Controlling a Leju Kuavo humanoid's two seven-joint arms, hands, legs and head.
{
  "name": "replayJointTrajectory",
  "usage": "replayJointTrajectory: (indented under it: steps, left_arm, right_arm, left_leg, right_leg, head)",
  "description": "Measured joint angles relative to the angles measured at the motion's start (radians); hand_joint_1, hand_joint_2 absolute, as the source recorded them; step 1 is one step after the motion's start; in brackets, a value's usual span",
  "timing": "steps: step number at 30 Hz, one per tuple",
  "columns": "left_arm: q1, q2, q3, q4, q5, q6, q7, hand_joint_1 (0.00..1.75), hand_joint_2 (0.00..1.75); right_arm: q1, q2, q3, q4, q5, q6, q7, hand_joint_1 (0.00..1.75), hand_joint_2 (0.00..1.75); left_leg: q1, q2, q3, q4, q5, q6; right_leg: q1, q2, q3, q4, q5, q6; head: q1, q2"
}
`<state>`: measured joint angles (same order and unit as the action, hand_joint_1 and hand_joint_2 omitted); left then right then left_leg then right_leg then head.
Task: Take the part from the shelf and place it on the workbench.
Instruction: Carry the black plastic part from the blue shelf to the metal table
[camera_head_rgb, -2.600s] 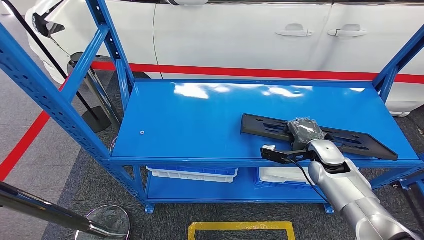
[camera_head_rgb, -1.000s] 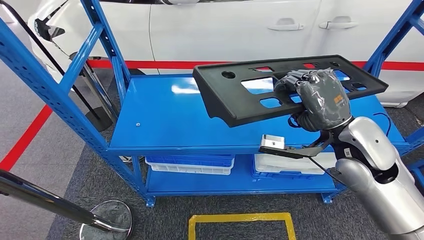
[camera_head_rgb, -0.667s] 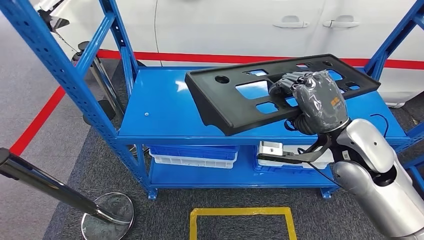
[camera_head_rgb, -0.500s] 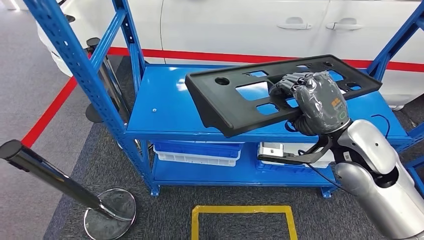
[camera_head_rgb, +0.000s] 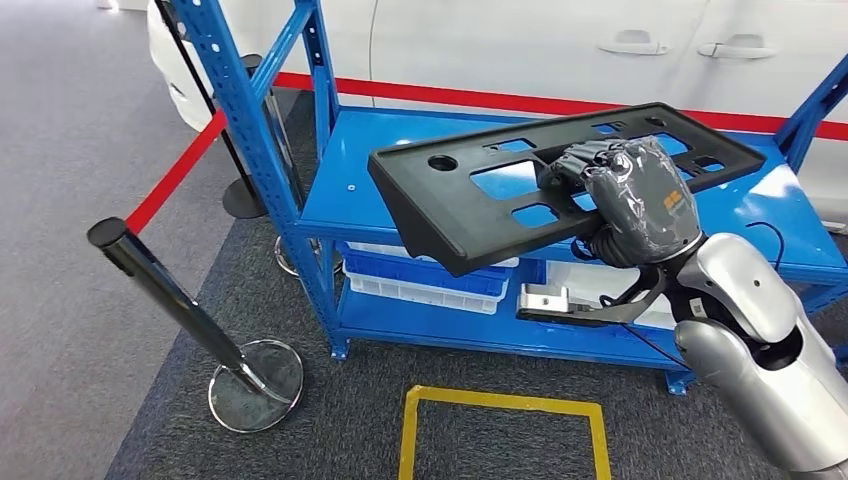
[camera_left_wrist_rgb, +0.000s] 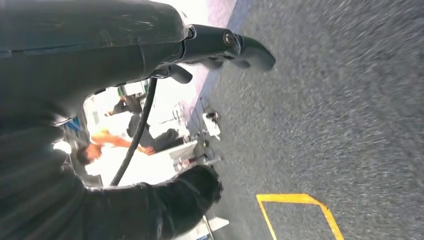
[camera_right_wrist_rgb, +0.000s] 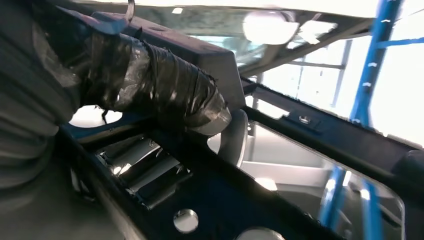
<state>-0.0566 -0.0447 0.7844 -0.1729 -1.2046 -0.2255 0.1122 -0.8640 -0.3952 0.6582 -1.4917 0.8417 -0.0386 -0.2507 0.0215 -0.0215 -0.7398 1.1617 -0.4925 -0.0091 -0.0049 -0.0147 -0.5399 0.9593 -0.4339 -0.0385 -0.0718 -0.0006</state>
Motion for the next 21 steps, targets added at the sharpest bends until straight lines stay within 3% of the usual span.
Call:
replayJointTrajectory:
  steps: [1,2,3,5,6,8,10,11,12,14,16,17,18,19,20,21]
  left_arm:
    - [0.0,0.0,0.0,0.0,0.0,0.001,0.0,0.0,1.75]
    - [0.0,0.0,0.0,0.0,0.0,0.001,0.001,0.0,1.75]
    - [0.0,0.001,0.0,0.0,0.0,0.002,0.001,0.0,1.75]
    - [-0.001,0.001,0.001,0.0,0.0,0.003,0.002,0.0,1.75]
    - [-0.002,0.002,0.001,0.0,0.0,0.004,0.002,0.0,1.75]
    - [-0.003,0.003,0.001,-0.001,0.0,0.004,0.001,0.0,1.75]
    - [0.0,0.003,0.001,-0.001,0.0,0.004,0.002,0.0,1.75]
    - [0.0,0.003,0.002,-0.001,0.0,0.005,0.002,0.0,1.75]
    - [0.0,0.003,0.002,-0.001,0.0,0.005,0.002,0.0,1.75]
    - [-0.002,0.003,0.003,-0.001,0.0,0.005,0.002,0.0,1.75]
    - [-0.002,0.004,0.003,-0.001,0.0,0.005,0.002,0.0,1.75]
    - [-0.001,0.004,0.003,-0.001,0.0,0.005,0.002,0.0,1.75]
    - [-0.001,0.003,0.004,-0.001,0.0,0.005,0.002,0.0,1.75]
    - [-0.001,0.003,0.005,-0.001,0.0,0.006,0.002,0.0,1.75]
    - [-0.002,0.003,0.006,-0.001,0.001,0.006,0.002,0.0,1.75]
    - [-0.003,-0.001,0.006,-0.001,0.001,0.007,0.002,0.0,1.75]
  right_arm:
    - [0.0,0.0,0.001,0.0,-0.001,0.002,0.0,1.75,1.75]
    - [0.0,0.0,0.002,0.001,-0.001,0.005,-0.001,1.75,1.75]
    - [0.0,0.0,0.003,0.002,-0.002,0.007,-0.001,1.75,1.75]
    - [-0.001,0.0,0.004,0.001,-0.004,0.009,-0.001,1.75,1.75]
    - [-0.002,-0.001,0.004,0.0,-0.004,0.009,-0.001,1.75,1.75]
    - [-0.003,-0.002,0.004,-0.001,-0.005,0.009,0.0,1.75,1.75]
    - [-0.003,-0.002,0.004,-0.001,-0.005,0.009,-0.001,1.75,1.75]
    - [-0.004,-0.002,0.005,-0.001,-0.005,0.01,-0.001,1.75,1.75]
    - [-0.004,-0.002,0.006,0.0,-0.005,0.01,-0.002,1.75,1.75]
    - [-0.004,-0.003,0.008,0.0,-0.005,0.01,-0.002,1.75,1.75]
    - [-0.003,-0.005,0.008,0.003,-0.005,0.01,-0.002,1.75,1.75]
    - [-0.003,-0.005,0.009,0.004,-0.005,0.01,-0.002,1.75,1.75]
    - [-0.003,-0.005,0.01,0.005,-0.005,0.011,-0.002,1.75,1.75]
    - [-0.003,-0.005,0.011,0.006,-0.005,0.011,-0.002,1.75,1.75]
    - [-0.005,-0.005,0.012,0.007,-0.005,0.011,-0.002,1.75,1.75]
    - [-0.007,-0.005,0.012,0.006,-0.005,0.012,-0.002,1.75,1.75]
  left_leg:
    - [0.004,0.007,-0.01,0.06,-0.028,-0.007]
    - [0.008,0.011,-0.011,0.101,-0.03,-0.014]
    - [0.012,0.015,0.002,0.118,-0.012,-0.022]
    - [0.021,0.033,0.078,0.053,0.03,-0.038]
    - [0.02,0.047,0.129,-0.012,0.026,-0.042]
    - [0.014,0.066,0.185,-0.098,-0.009,-0.033]
    - [0.009,0.058,0.179,-0.11,-0.012,-0.009]
    - [0.009,0.053,0.171,-0.111,-0.004,0.003]
    - [0.009,0.047,0.162,-0.111,0.007,0.016]
    - [0.008,0.037,0.139,-0.113,0.032,0.033]
    - [0.001,0.02,0.108,-0.112,0.057,0.041]
    - [-0.003,0.011,0.092,-0.112,0.069,0.043]
    - [-0.007,0.002,0.078,-0.112,0.08,0.044]
    - [-0.012,-0.008,0.064,-0.111,0.092,0.044]
    - [-0.015,-0.018,0.052,-0.111,0.104,0.044]
    - [-0.017,-0.027,0.041,-0.112,0.116,0.043]
  right_leg:
    - [-0.001,-0.012,-0.016,0.004,0.009,0.004]
    - [-0.003,-0.022,-0.034,0.009,0.017,0.008]
    - [-0.006,-0.033,-0.053,0.018,0.026,0.013]
    - [-0.014,-0.053,-0.093,0.044,0.037,0.027]
    - [-0.016,-0.061,-0.112,0.062,0.04,0.034]
    - [-0.013,-0.076,-0.133,0.086,0.045,0.048]
    - [-0.013,-0.09,-0.137,0.089,0.057,0.062]
    - [-0.016,-0.084,-0.141,0.091,0.053,0.07]
    - [-0.02,-0.068,-0.147,0.102,0.035,0.077]
    - [-0.021,-0.017,-0.172,0.181,-0.056,0.082]
    - [-0.016,0.007,-0.198,0.306,-0.143,0.077]
    - [-0.013,0.01,-0.199,0.35,-0.157,0.072]
    - [-0.009,0.011,-0.186,0.362,-0.15,0.064]
    - [-0.003,0.015,-0.153,0.337,-0.127,0.052]
    - [0.004,0.026,-0.105,0.284,-0.104,0.036]
    - [0.011,0.045,-0.051,0.213,-0.098,0.015]
  head:
    - [0.0,0.0]
    - [0.0,0.0]
    - [0.0,0.0]
    - [-0.001,0.0]
    - [-0.004,0.0]
    - [-0.007,0.0]
    - [-0.007,0.0]
    - [-0.006,0.0]
    - [-0.006,0.0]
    - [-0.004,0.0]
    - [-0.003,0.0]
    - [-0.003,0.0]
    - [-0.003,0.0]
    - [-0.003,0.0]
    - [-0.003,0.0]
    - [-0.004,0.0]
